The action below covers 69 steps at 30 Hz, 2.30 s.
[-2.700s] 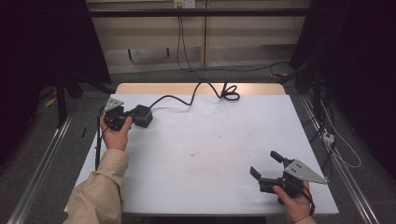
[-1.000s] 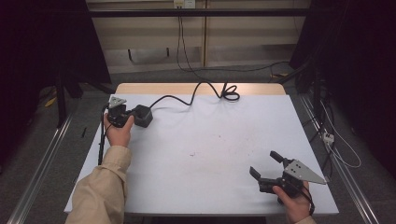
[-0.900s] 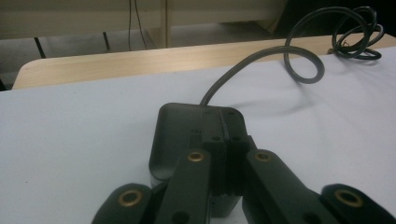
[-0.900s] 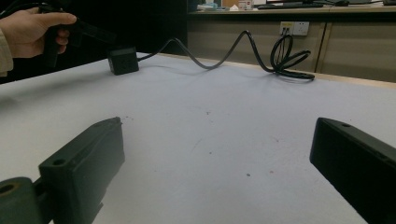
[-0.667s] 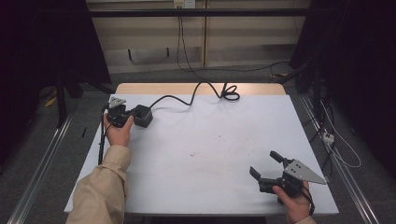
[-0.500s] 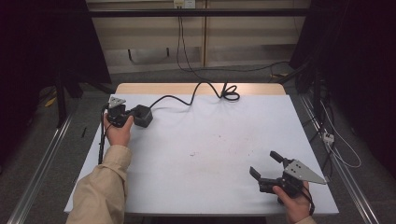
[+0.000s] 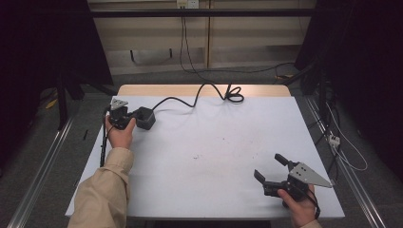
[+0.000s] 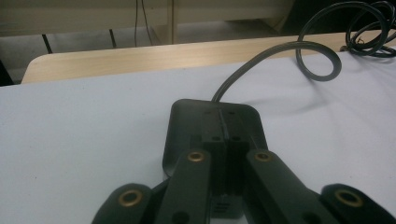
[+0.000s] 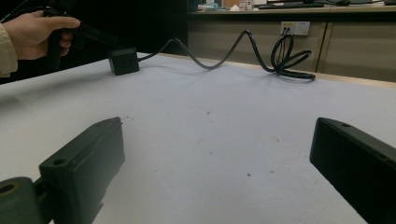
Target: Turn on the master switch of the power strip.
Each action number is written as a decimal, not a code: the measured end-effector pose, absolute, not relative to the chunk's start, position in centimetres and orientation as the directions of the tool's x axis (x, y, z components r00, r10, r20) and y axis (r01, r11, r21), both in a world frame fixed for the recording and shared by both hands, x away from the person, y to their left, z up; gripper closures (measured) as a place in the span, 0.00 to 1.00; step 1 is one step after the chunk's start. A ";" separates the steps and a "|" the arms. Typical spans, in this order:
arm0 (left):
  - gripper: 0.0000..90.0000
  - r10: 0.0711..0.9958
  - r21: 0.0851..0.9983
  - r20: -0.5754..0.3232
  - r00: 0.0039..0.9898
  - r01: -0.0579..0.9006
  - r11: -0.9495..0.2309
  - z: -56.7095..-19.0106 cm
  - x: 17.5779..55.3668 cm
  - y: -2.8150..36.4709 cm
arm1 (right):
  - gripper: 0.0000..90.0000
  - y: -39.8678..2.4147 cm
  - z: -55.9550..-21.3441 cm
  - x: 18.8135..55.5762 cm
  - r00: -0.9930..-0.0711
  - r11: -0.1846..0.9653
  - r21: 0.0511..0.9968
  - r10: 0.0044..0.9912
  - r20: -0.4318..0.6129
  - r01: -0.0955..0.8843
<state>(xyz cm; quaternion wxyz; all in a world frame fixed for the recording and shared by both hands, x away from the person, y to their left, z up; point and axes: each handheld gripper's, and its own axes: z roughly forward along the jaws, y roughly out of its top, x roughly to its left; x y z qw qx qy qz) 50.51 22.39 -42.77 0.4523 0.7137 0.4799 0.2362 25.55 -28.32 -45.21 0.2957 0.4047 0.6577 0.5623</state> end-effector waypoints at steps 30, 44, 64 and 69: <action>1.00 0.902 0.871 -0.094 0.420 0.473 -0.130 -42.9 50.5 22.3 | 0.03 -28.3 -45.2 25.5 -0.505 0.042 0.979 0.861 0.065 0.199; 1.00 0.906 0.871 -0.099 0.412 0.476 -0.121 -42.9 50.5 22.2 | 0.03 -28.2 -45.2 25.5 -0.508 0.030 0.979 0.858 0.077 0.200; 1.00 0.909 0.866 -0.113 0.401 0.489 -0.108 -43.0 50.4 22.2 | 0.03 -28.2 -45.1 25.5 -0.511 0.024 0.980 0.856 0.082 0.197; 1.00 0.910 0.865 -0.122 0.397 0.492 -0.098 -43.0 50.5 22.2 | 0.03 -28.2 -45.1 25.5 -0.512 0.021 0.980 0.855 0.085 0.199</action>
